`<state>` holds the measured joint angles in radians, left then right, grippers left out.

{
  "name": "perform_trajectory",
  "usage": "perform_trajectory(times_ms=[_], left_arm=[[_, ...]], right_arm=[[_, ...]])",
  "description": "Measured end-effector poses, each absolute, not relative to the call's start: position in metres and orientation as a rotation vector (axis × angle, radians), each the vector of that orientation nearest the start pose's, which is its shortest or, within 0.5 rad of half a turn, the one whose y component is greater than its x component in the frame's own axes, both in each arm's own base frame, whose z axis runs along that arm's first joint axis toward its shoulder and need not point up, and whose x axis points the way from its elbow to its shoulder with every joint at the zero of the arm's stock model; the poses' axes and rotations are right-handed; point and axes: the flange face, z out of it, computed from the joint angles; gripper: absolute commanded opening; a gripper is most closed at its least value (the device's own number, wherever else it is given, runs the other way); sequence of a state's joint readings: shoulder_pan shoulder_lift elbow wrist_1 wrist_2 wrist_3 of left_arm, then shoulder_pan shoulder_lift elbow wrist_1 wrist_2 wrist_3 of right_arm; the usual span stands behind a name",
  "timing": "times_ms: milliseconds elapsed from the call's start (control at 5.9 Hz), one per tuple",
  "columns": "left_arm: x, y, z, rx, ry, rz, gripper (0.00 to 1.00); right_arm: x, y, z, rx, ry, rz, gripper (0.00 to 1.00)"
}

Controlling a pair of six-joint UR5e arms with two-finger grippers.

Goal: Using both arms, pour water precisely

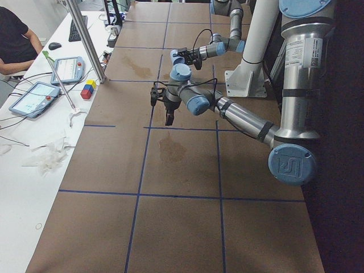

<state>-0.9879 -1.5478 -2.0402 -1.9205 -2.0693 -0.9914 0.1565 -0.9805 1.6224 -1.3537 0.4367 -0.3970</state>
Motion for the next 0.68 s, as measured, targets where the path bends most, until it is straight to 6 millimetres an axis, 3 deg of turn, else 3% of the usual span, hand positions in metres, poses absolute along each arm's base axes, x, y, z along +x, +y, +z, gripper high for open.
perform_trajectory(times_ms=[678], left_arm=[[0.1907, -0.4449, 0.4072, 0.217, 0.886, -0.182, 1.00]], right_arm=[[-0.6044, -0.3227, 0.2278, 1.220, 0.643, -1.116, 0.13]])
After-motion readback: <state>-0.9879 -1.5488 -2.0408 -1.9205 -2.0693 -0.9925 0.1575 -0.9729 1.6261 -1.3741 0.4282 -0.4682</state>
